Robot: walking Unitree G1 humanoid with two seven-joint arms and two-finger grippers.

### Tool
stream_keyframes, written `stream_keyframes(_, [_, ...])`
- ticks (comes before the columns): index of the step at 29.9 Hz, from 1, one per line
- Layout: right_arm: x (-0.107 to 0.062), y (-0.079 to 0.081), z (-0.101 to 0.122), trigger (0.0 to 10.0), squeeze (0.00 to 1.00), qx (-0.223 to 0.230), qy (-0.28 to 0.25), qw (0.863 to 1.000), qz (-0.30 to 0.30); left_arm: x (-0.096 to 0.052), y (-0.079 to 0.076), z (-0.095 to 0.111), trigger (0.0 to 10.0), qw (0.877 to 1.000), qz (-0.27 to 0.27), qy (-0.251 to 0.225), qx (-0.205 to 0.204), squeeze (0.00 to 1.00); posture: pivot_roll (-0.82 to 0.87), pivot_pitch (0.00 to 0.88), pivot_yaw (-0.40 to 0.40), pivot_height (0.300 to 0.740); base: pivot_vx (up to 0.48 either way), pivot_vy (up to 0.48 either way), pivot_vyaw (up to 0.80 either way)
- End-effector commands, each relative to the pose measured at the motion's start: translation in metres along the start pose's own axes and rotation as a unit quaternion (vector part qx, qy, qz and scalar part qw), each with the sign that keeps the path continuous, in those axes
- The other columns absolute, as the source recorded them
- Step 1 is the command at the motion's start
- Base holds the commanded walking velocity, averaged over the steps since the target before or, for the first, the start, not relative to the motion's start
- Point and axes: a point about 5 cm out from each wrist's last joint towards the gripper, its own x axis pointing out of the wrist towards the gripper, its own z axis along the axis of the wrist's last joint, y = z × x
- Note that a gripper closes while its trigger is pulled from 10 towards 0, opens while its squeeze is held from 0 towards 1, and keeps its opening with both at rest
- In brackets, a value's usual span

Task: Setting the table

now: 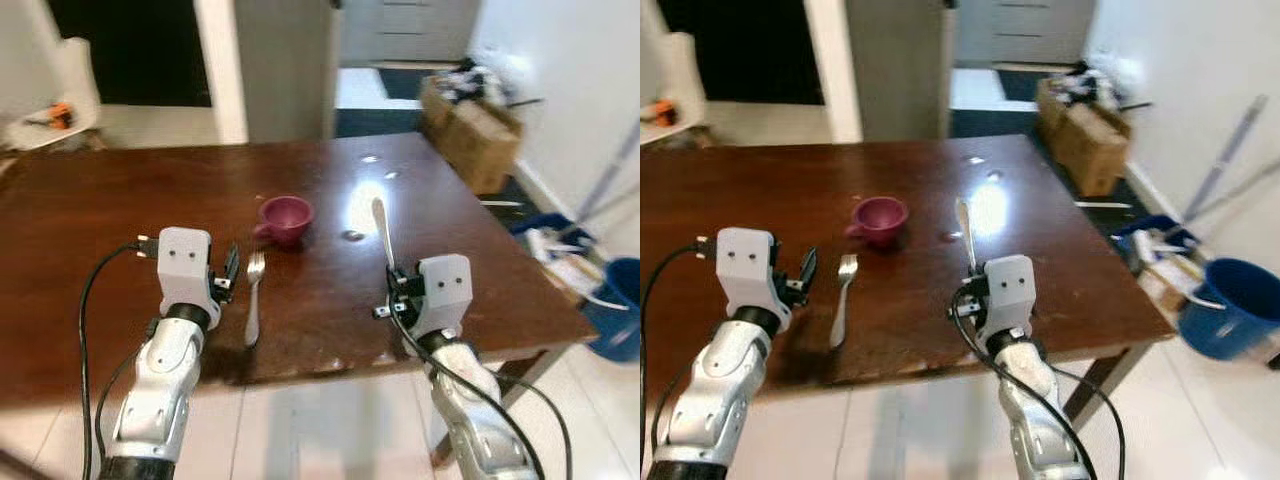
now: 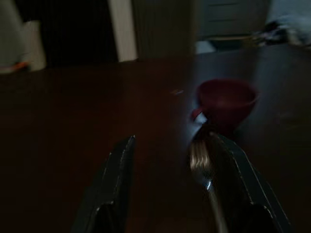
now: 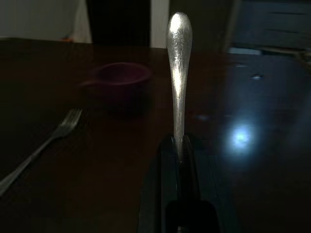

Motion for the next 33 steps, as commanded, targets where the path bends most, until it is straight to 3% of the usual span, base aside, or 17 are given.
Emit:
stream_keyframes(1, [-0.002, -0.0028, -0.0037, 10.0, 0.0, 0.0, 0.007, 1.0, -0.007, 0.001, -0.0021, -0.0011, 10.0, 1.0, -0.002, 0.006, 0.002, 0.0, -0.09, 0.0, 0.034, 0.74, -0.334, 0.0, 0.0])
stream_keyframes(26, [-0.0029, -0.0055, -0.0038, 10.0, 0.0, -0.006, 0.008, 1.0, -0.009, 0.0021, -0.0059, -0.0028, 10.0, 1.0, -0.009, 0.006, -0.001, 0.0, -0.1, 0.0, 0.035, 0.74, -0.311, 0.0, 0.0])
stream_keyframes(33, [-0.0037, -0.0056, -0.0043, 10.0, 0.0, -0.005, 0.008, 1.0, -0.009, 0.002, -0.0067, -0.0031, 10.0, 1.0, -0.009, 0.006, -0.001, 0.0, -0.1, 0.0, 0.037, 0.74, 0.0, 0.0, 0.0])
